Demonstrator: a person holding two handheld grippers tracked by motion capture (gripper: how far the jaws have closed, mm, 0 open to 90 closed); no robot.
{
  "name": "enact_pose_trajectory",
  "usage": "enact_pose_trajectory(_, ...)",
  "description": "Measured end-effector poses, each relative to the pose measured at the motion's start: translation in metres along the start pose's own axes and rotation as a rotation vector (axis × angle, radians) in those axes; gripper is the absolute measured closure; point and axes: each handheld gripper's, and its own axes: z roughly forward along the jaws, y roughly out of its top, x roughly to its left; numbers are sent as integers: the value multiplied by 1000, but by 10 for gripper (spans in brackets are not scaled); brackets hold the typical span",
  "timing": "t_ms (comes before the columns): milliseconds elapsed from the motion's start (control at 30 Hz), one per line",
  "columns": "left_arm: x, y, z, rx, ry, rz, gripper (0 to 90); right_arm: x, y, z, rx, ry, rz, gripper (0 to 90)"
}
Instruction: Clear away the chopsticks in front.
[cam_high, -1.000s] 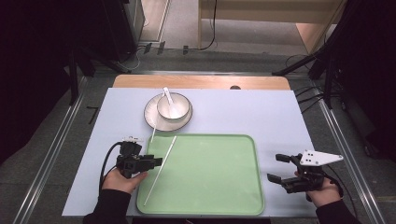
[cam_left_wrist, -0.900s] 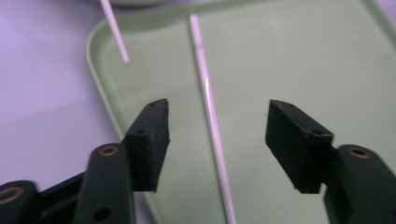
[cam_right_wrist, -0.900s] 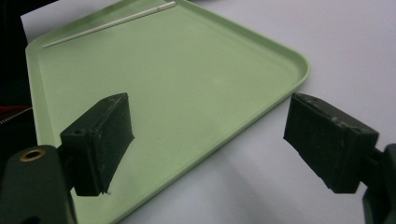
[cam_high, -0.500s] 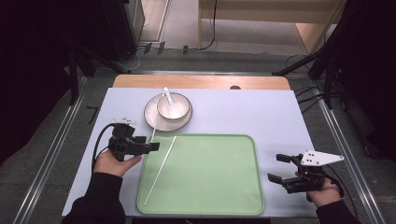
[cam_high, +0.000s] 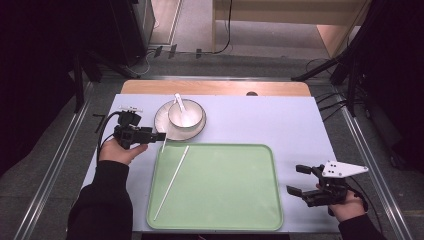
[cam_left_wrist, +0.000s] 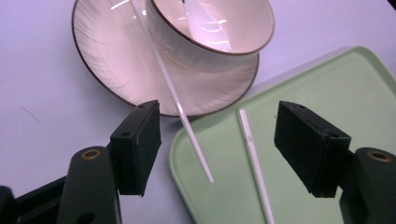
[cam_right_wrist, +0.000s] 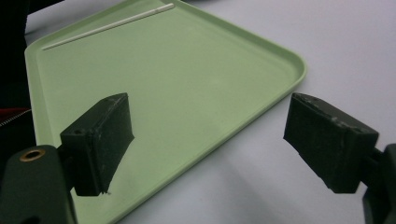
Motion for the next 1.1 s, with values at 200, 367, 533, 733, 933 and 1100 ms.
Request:
enact_pose_trajectory(200, 11, 8, 17, -7, 37, -19, 365, 0, 0, 0, -2, 1, -2, 162)
enact_pose_trajectory(367, 17, 13, 34, 18, 80, -4, 420, 0, 0, 1, 0, 6, -2, 162)
enact_pose_trajectory(533, 20, 17, 49, 42, 81, -6, 458, 2, -1, 0, 1, 9, -4, 162)
enact_pose_trajectory(733, 24, 19, 64, 66, 102, -37, 502, 2, -2, -1, 2, 4, 0, 162)
enact_pose_trajectory(933, 27, 20, 75, 97, 112, -88, 626, 2, -3, -2, 4, 1, -2, 161)
enact_pose_trajectory(1100, 28, 21, 84, 111, 131, -127, 711, 2, -3, -2, 5, 0, -2, 161)
